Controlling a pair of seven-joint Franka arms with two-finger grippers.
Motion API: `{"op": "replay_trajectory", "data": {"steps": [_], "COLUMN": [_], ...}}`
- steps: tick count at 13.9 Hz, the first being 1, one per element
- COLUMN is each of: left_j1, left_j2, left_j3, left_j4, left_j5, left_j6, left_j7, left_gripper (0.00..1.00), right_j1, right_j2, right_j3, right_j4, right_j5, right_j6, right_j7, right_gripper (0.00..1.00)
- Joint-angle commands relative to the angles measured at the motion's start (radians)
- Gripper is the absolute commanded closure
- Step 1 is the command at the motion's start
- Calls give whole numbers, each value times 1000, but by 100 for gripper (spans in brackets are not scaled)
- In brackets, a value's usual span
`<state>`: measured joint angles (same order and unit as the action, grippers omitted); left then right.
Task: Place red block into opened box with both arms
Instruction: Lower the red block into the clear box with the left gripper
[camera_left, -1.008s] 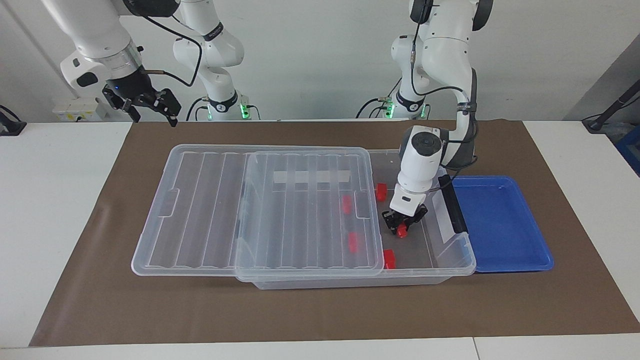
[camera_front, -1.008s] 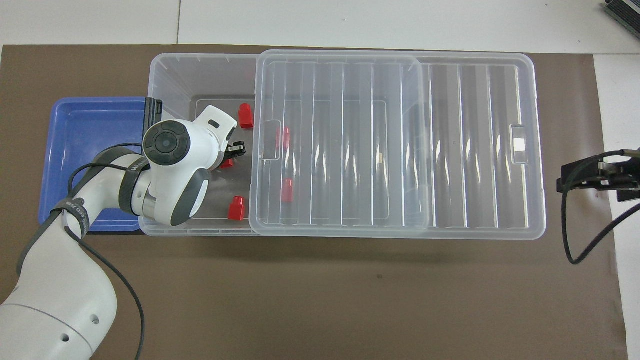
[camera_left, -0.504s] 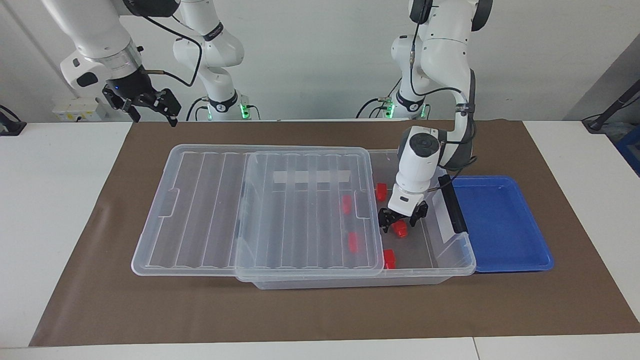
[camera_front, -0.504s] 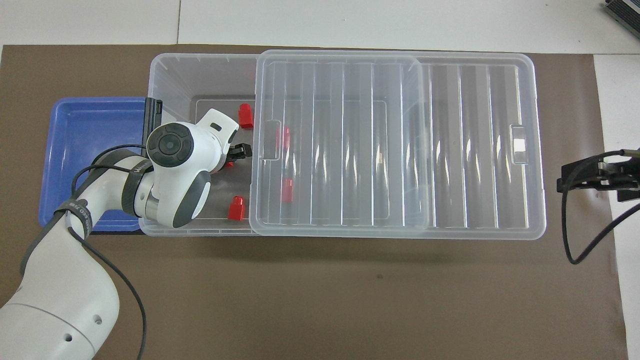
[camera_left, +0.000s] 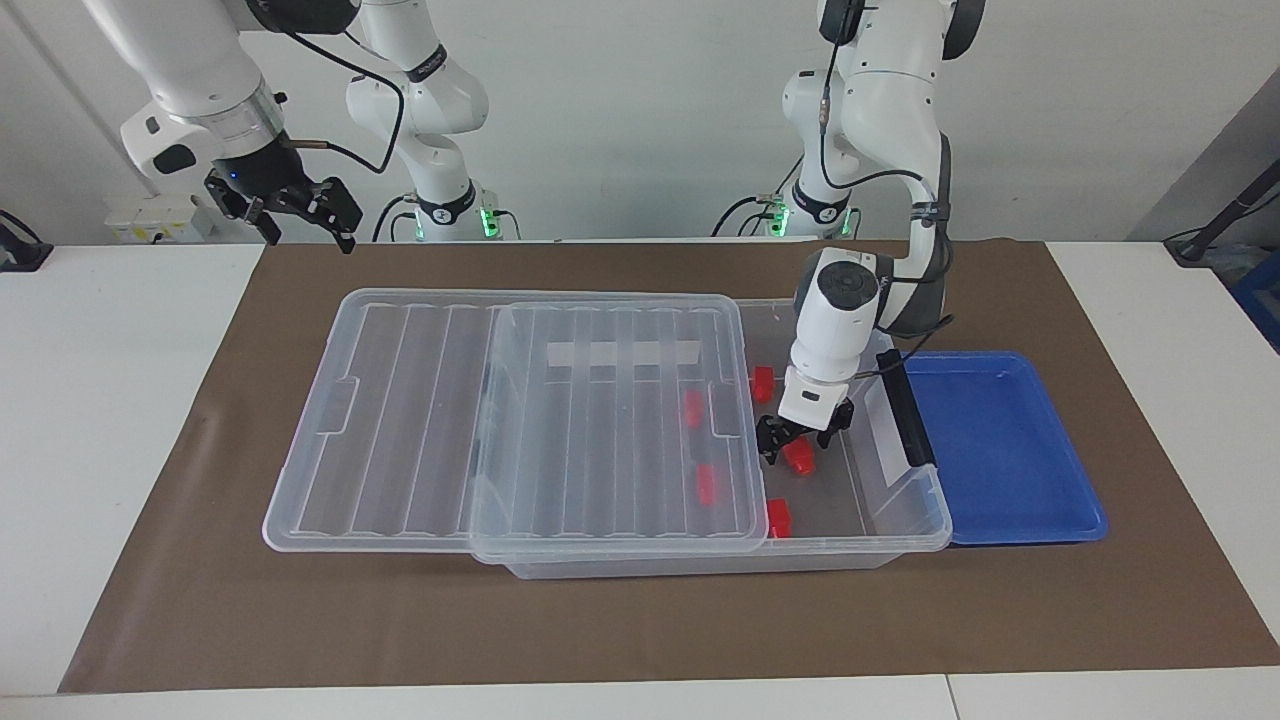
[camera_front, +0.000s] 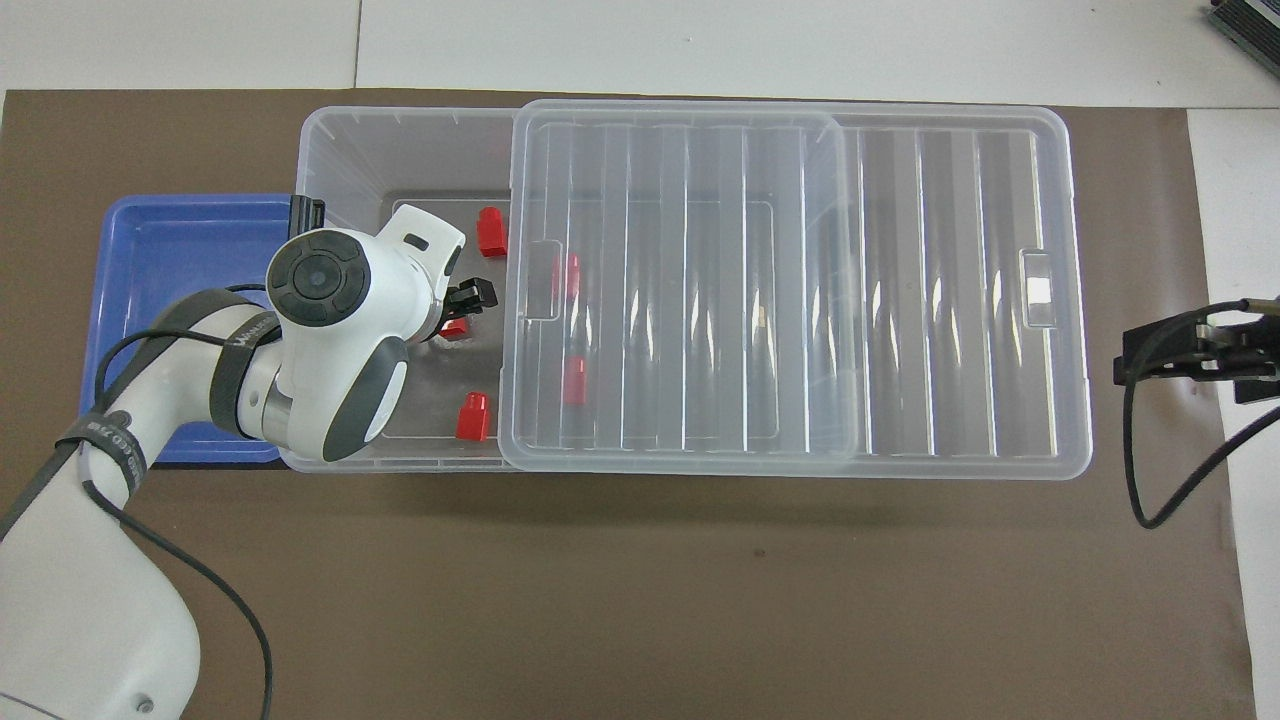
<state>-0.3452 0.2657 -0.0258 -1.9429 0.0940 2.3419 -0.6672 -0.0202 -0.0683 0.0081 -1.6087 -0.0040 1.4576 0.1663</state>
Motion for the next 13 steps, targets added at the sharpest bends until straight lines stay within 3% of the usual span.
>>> {"op": "replay_trajectory", "data": {"steps": [1, 5, 13], "left_j1": [-34, -43, -14], "left_j2": [-71, -118, -278], "left_j3": [7, 4, 20], "left_j4": [-7, 58, 73], "left_j5": [10, 9, 7], "left_j6": [-79, -225, -392], "left_j7": [-31, -28, 95], "left_gripper": [0, 0, 0], "right_j1": [-17, -18, -18], "right_j2": [-11, -13, -15], "right_j3": [4, 4, 4], "right_j4": [-17, -20, -27], "right_j5": [18, 18, 16], "right_j6": [13, 15, 15], "right_j7": [-22, -22, -24], "right_gripper": [0, 0, 0]}}
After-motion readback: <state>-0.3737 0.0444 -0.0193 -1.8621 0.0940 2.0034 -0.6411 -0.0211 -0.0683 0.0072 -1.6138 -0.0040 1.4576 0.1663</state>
